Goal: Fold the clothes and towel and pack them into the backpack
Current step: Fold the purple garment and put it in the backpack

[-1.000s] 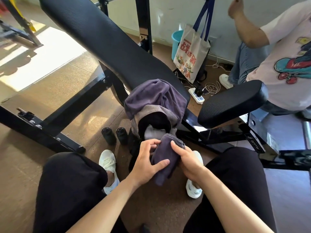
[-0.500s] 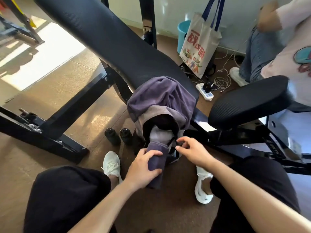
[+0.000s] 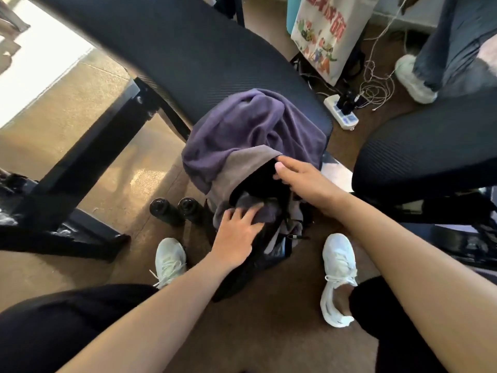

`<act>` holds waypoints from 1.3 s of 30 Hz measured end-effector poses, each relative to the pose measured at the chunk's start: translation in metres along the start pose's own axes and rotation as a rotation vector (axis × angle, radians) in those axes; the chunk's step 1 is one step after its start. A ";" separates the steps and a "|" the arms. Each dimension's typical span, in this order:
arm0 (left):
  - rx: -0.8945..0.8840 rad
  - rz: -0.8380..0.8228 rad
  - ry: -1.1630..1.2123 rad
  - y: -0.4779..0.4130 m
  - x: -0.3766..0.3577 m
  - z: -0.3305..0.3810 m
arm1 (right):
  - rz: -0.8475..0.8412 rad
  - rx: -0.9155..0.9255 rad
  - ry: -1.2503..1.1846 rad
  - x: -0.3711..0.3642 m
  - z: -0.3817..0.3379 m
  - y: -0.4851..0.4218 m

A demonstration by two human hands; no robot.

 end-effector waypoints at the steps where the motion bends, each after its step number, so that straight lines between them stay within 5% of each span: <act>1: -0.034 0.009 -0.042 -0.011 -0.007 0.001 | 0.001 -0.010 -0.003 0.004 -0.001 -0.003; 8: 0.008 -0.153 -0.117 -0.065 -0.080 -0.011 | 0.001 -0.051 -0.101 0.008 0.000 -0.026; 12: 0.032 -0.402 0.010 -0.078 -0.117 -0.011 | 0.000 -0.097 -0.114 0.006 0.007 -0.031; 15: 0.026 -0.409 0.131 -0.086 -0.113 -0.012 | 0.001 -0.109 -0.132 0.006 0.007 -0.028; 19: 0.289 -0.500 0.487 -0.093 -0.114 -0.051 | -0.004 -0.119 -0.133 0.007 0.003 -0.024; 23: 0.346 -0.482 0.606 -0.093 -0.106 -0.074 | -0.046 -0.115 -0.123 0.006 0.001 -0.019; 28: 0.245 -0.219 0.533 -0.060 -0.076 -0.060 | -0.057 -0.126 -0.153 0.005 0.001 -0.014; 33: -0.077 -0.181 0.426 -0.025 -0.012 -0.020 | 0.058 -0.122 -0.010 0.010 0.008 -0.013; 36: -0.114 0.116 0.445 -0.028 0.057 -0.014 | 0.176 -0.125 0.085 0.021 0.009 -0.013; 39: 0.081 0.466 0.609 -0.027 0.126 -0.026 | 0.305 -0.081 0.145 0.033 0.006 -0.012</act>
Point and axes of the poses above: each hand's wrist, its own y-axis away from the middle knuckle, its own x-axis out of the back of the hand, z = x × y, the point moved 6 cm from there along -y, towards the middle knuckle, and after that the axes turned 11 degrees about y, right-handed, at the moved point
